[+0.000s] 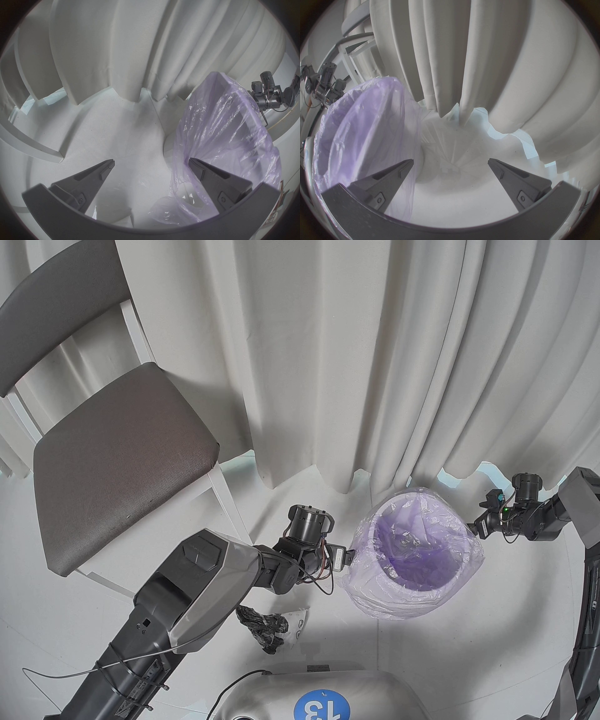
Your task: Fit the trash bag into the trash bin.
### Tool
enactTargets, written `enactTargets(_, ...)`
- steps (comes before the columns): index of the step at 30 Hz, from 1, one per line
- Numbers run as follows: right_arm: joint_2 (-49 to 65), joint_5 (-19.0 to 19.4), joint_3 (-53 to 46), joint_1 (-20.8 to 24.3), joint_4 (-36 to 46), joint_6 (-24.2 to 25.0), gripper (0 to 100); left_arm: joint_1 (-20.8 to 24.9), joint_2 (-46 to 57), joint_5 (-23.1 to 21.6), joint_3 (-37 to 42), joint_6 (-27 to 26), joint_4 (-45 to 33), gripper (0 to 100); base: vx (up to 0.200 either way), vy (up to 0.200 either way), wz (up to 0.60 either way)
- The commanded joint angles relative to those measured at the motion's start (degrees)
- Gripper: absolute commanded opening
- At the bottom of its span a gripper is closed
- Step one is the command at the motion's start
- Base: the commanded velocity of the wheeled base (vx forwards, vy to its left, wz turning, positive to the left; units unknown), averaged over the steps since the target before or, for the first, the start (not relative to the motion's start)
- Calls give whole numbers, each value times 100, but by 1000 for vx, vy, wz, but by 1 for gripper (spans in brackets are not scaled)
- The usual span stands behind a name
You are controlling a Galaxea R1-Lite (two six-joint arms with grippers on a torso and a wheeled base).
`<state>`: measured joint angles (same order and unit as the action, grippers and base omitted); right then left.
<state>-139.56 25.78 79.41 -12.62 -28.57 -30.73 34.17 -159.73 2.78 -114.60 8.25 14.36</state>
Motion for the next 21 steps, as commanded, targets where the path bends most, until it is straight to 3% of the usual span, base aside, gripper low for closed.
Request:
enactTargets(1, 684, 6, -409, -224, -69, 155, 100, -77, 531, 249, 1, 71, 23, 100, 0, 0, 0)
enactTargets(7, 1238, 14, -1367, -355, -438, 366, 100, -68, 1120, 346, 316, 177, 67, 100, 0, 0, 0)
enactTargets(12, 1414, 23, -2395, -399, -1493, 384, 100, 20, 1533, 364, 1001, 256, 102, 100, 0, 0, 0)
enactTargets(15, 1563, 23, -3045, -435, -2108, 375, 100, 143, 1990, 346, 2074, 221, 515, 100, 0, 0, 0)
enactTargets(21, 1783, 23, -3652, -399, -2179, 313, 100, 169, 2350, 153, 3462, 115, 1201, 100, 0, 0, 0)
